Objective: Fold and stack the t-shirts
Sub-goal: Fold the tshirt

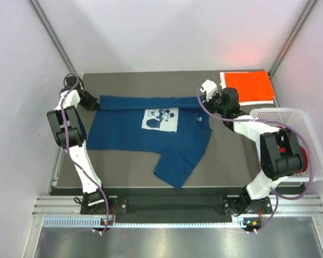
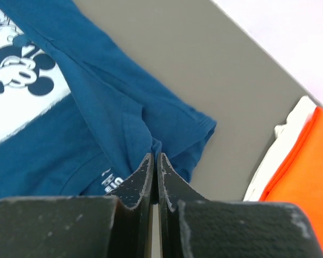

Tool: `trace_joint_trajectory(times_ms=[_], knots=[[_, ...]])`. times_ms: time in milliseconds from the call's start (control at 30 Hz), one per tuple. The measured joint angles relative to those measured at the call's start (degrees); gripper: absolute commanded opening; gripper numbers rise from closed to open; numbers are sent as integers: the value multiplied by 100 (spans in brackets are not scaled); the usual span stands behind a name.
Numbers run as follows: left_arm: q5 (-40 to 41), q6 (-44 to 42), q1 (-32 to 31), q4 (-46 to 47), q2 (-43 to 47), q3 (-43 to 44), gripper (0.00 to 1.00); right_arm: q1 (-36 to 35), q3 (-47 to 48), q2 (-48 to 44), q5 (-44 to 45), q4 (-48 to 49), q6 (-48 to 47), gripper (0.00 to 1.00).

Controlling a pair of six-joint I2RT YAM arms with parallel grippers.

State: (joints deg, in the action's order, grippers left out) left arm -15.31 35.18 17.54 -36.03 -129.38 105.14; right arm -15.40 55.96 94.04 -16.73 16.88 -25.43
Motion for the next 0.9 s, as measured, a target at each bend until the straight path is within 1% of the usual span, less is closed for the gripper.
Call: trace_joint_trajectory(times_ms=[300, 600, 900], knots=[[133, -92, 7, -13, 142, -455, 0, -20, -356, -35, 177, 50, 151, 0], [243, -160, 4, -24, 164, -487, 0, -20, -715, -391, 205, 68, 275, 0], [275, -192, 7, -63, 188, -487, 0, -31, -750, -525, -2, -92, 297, 0]])
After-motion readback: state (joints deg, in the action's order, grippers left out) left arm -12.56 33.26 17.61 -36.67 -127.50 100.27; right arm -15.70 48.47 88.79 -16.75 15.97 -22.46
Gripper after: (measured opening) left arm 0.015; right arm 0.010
